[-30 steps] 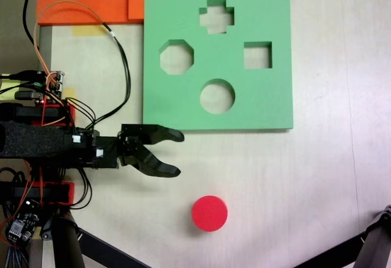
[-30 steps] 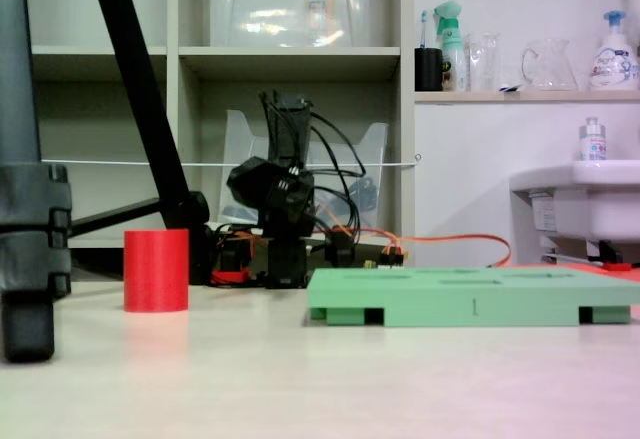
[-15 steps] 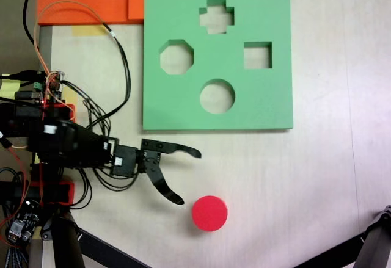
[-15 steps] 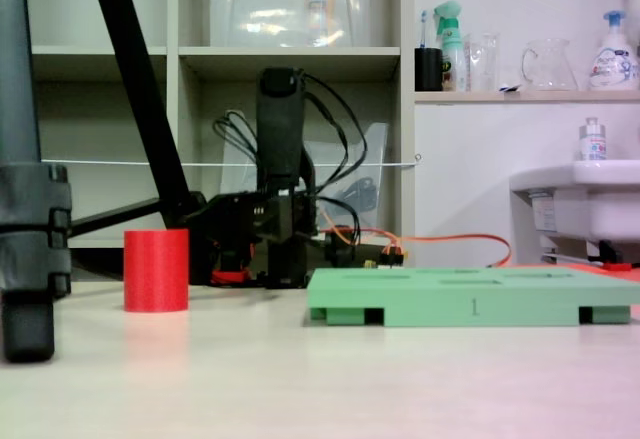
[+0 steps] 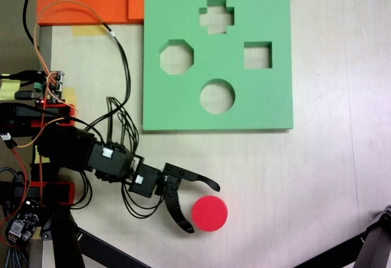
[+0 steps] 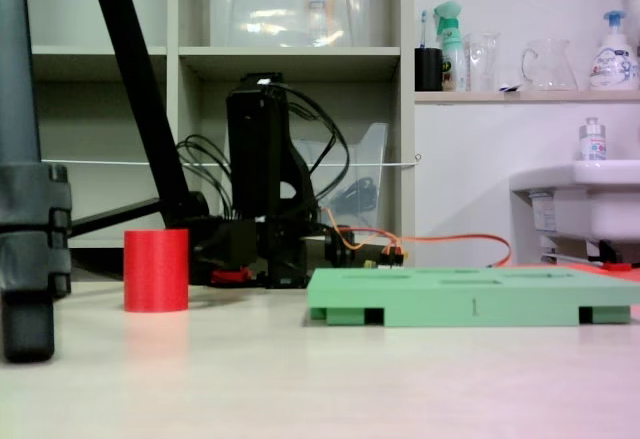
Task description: Put the cylinder block into the corresponding hole
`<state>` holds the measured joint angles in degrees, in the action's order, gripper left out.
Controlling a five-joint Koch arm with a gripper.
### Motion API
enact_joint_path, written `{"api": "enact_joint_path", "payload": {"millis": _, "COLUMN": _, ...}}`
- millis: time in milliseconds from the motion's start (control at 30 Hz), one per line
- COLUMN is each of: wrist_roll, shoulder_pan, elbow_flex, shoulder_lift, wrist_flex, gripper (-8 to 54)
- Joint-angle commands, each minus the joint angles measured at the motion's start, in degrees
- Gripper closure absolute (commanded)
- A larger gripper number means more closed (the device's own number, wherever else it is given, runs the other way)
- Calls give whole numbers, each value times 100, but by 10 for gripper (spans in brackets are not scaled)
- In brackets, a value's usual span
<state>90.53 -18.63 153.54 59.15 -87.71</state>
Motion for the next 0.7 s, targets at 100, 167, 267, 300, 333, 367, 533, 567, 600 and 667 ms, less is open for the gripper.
{"api": "enact_joint_path", "payload": {"millis": 100, "wrist_roll": 141, "shoulder_pan": -141, "elbow_flex": -624, "shoulder_lift": -70, "wrist_flex": -237, "gripper": -64}}
{"api": "enact_joint_path", "payload": {"millis": 167, "wrist_roll": 158, "shoulder_pan": -149, "elbow_flex": -765, "shoulder_lift": -88, "wrist_flex": 35, "gripper": -56}}
{"api": "enact_joint_path", "payload": {"millis": 267, "wrist_roll": 167, "shoulder_pan": -158, "elbow_flex": -949, "shoulder_lift": -176, "wrist_flex": 185, "gripper": -50}}
{"api": "enact_joint_path", "payload": {"millis": 300, "wrist_roll": 158, "shoulder_pan": -158, "elbow_flex": -1037, "shoulder_lift": -255, "wrist_flex": 211, "gripper": -50}}
{"api": "enact_joint_path", "payload": {"millis": 333, "wrist_roll": 158, "shoulder_pan": -167, "elbow_flex": -1125, "shoulder_lift": -343, "wrist_flex": 211, "gripper": -50}}
{"api": "enact_joint_path", "payload": {"millis": 367, "wrist_roll": 158, "shoulder_pan": -176, "elbow_flex": -1178, "shoulder_lift": -378, "wrist_flex": 220, "gripper": -50}}
{"api": "enact_joint_path", "payload": {"millis": 533, "wrist_roll": 158, "shoulder_pan": -255, "elbow_flex": -1371, "shoulder_lift": -563, "wrist_flex": 211, "gripper": 12}}
{"api": "enact_joint_path", "payload": {"millis": 567, "wrist_roll": 158, "shoulder_pan": -255, "elbow_flex": -1345, "shoulder_lift": -563, "wrist_flex": 211, "gripper": 72}}
{"api": "enact_joint_path", "payload": {"millis": 600, "wrist_roll": 158, "shoulder_pan": -272, "elbow_flex": -1248, "shoulder_lift": -492, "wrist_flex": 211, "gripper": 151}}
{"api": "enact_joint_path", "payload": {"millis": 667, "wrist_roll": 158, "shoulder_pan": -237, "elbow_flex": -1160, "shoulder_lift": -439, "wrist_flex": 202, "gripper": 191}}
